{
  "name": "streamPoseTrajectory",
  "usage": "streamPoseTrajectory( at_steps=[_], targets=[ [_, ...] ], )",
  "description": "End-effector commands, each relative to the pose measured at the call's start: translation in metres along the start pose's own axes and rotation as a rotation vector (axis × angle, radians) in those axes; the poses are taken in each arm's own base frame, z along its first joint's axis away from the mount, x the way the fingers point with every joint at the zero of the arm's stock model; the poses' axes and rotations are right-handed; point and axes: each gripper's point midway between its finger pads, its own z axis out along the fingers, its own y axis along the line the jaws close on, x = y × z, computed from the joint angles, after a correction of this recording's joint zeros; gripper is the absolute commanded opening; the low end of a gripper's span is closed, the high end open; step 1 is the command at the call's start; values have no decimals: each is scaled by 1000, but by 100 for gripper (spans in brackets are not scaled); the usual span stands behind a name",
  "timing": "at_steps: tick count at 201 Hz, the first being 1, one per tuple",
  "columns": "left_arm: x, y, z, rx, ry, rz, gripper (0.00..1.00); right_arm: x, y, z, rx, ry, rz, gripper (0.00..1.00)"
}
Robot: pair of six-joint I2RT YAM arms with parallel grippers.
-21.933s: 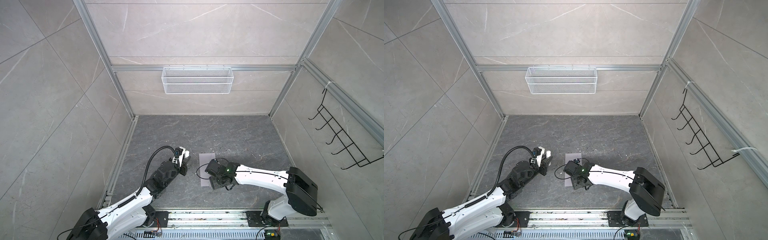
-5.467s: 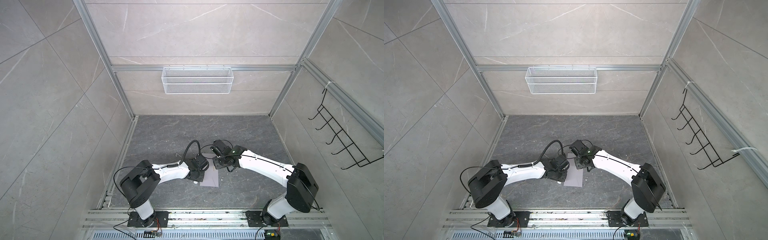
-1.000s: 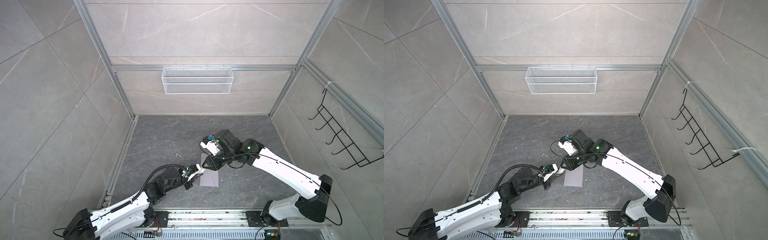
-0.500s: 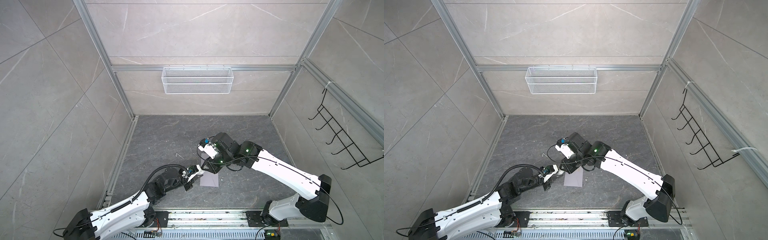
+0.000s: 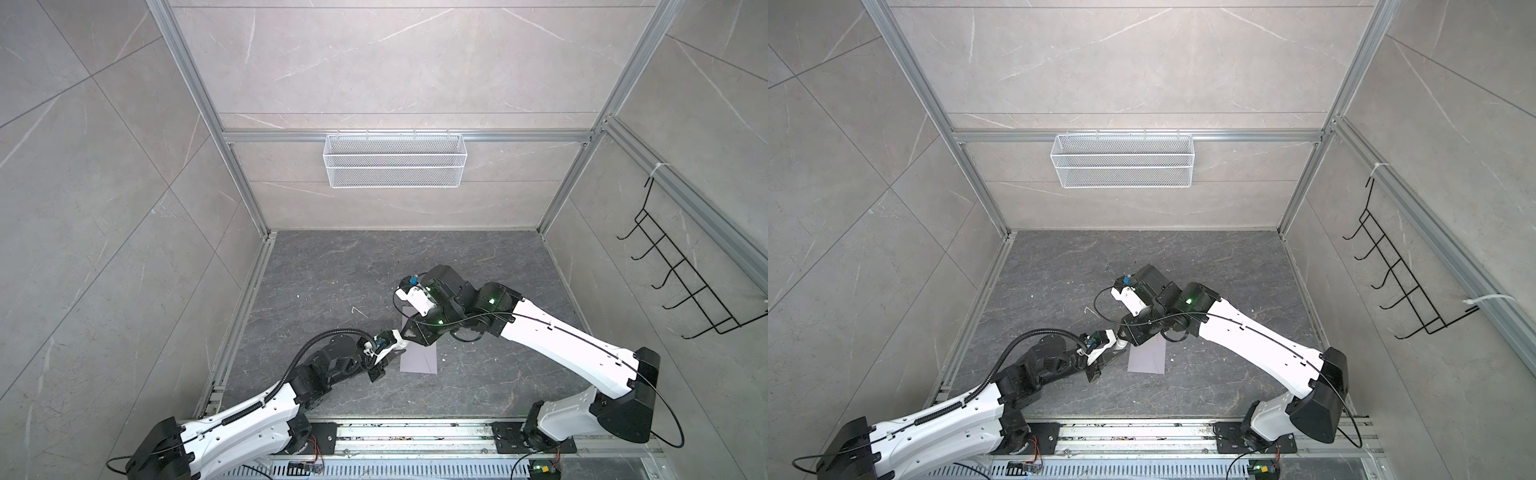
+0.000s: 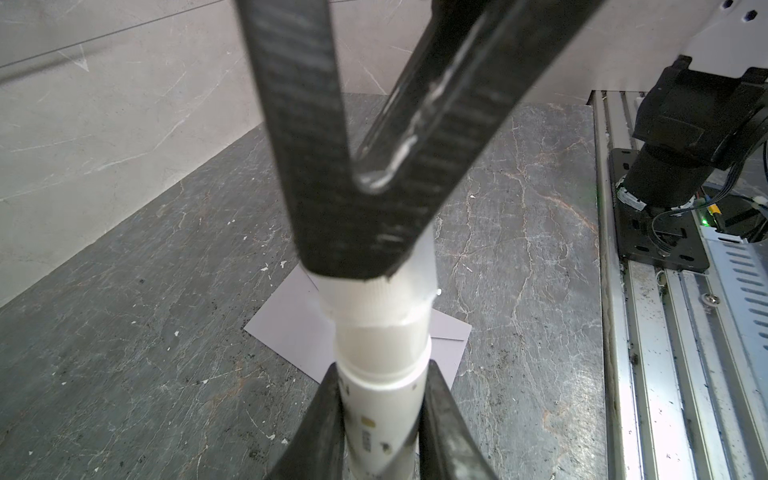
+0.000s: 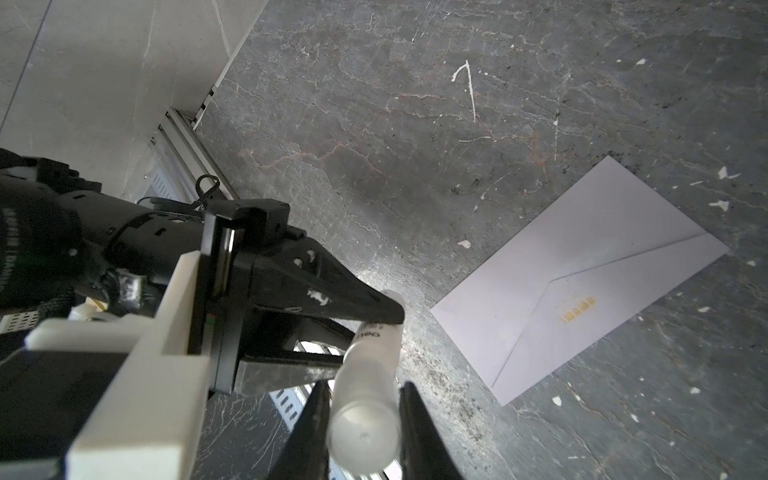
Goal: Place the letter into the envelope and seal it
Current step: 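Press the cap down onto the glue stick with the right gripper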
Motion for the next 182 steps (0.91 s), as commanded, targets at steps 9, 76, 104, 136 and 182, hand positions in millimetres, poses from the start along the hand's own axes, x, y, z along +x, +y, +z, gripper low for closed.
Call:
streamPoseTrajectory(
  at_steps=[9, 76, 104, 136, 182],
  targets=[
    [-55, 6, -7, -19, -197, 33, 0, 10, 3, 18, 10, 49, -15, 13],
    [-54, 7, -6, -20, -194, 22, 0, 13, 11, 15, -7, 33, -33, 17],
    [-55, 7, -5, -18, -192, 21, 0, 15, 9, 15, 3, 42, -20, 20],
    [-55, 7, -4, -12, -187, 12, 0, 13, 9, 13, 13, 25, -29, 19],
    [-62, 6, -5, 5, -198, -9, 0, 15, 9, 8, 28, 8, -70, 20]
  ],
)
